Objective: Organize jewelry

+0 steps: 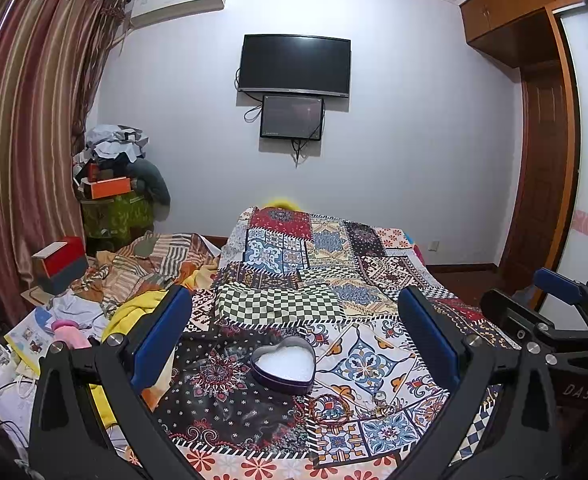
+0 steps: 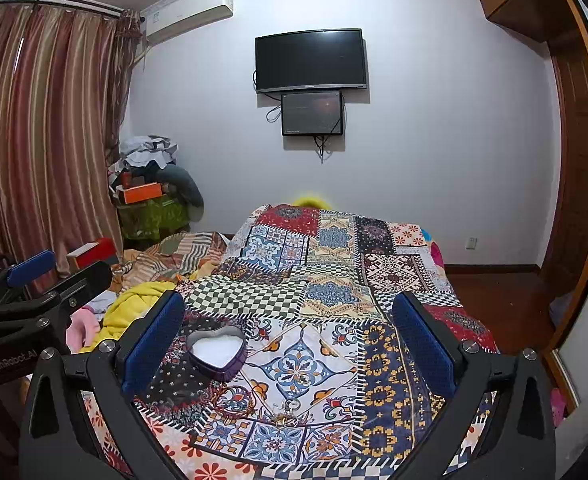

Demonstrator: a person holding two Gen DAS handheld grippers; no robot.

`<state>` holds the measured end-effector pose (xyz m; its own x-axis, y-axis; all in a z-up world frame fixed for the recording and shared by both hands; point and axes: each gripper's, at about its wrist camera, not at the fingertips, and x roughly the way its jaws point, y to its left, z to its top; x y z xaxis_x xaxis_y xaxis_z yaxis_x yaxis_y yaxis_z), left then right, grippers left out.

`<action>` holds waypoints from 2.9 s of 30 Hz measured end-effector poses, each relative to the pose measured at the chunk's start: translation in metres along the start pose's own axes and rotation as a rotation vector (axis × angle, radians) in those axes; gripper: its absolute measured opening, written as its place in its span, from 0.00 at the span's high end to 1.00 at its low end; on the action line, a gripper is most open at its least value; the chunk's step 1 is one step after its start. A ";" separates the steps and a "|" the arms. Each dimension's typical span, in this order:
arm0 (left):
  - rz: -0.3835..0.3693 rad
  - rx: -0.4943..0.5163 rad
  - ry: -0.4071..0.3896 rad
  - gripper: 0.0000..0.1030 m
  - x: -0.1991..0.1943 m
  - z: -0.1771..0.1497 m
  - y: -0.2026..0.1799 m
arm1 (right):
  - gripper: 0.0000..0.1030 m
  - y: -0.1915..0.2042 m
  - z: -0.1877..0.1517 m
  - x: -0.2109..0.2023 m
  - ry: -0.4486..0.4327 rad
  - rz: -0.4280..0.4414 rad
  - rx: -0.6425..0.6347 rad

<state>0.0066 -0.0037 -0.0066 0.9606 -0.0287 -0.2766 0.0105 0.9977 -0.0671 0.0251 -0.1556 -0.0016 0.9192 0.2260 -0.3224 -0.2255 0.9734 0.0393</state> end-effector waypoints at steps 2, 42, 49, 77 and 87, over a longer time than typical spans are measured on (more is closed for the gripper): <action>-0.001 -0.001 0.002 0.00 0.000 0.000 0.000 | 0.00 0.000 0.000 0.000 0.000 0.000 -0.001; -0.001 -0.007 0.010 0.00 0.005 -0.001 0.004 | 0.00 -0.001 -0.004 0.002 0.001 -0.002 -0.008; -0.001 -0.005 0.015 0.00 0.007 0.000 0.000 | 0.00 -0.003 -0.004 0.002 0.008 -0.004 -0.006; 0.022 0.082 0.397 0.00 0.122 -0.076 -0.002 | 0.00 -0.063 -0.087 0.083 0.413 -0.098 -0.031; -0.046 0.086 0.602 0.19 0.160 -0.126 -0.002 | 0.11 -0.057 -0.109 0.107 0.513 0.001 -0.033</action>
<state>0.1252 -0.0182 -0.1712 0.6330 -0.0768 -0.7703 0.0946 0.9953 -0.0215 0.1009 -0.1909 -0.1417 0.6445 0.1717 -0.7451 -0.2440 0.9697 0.0124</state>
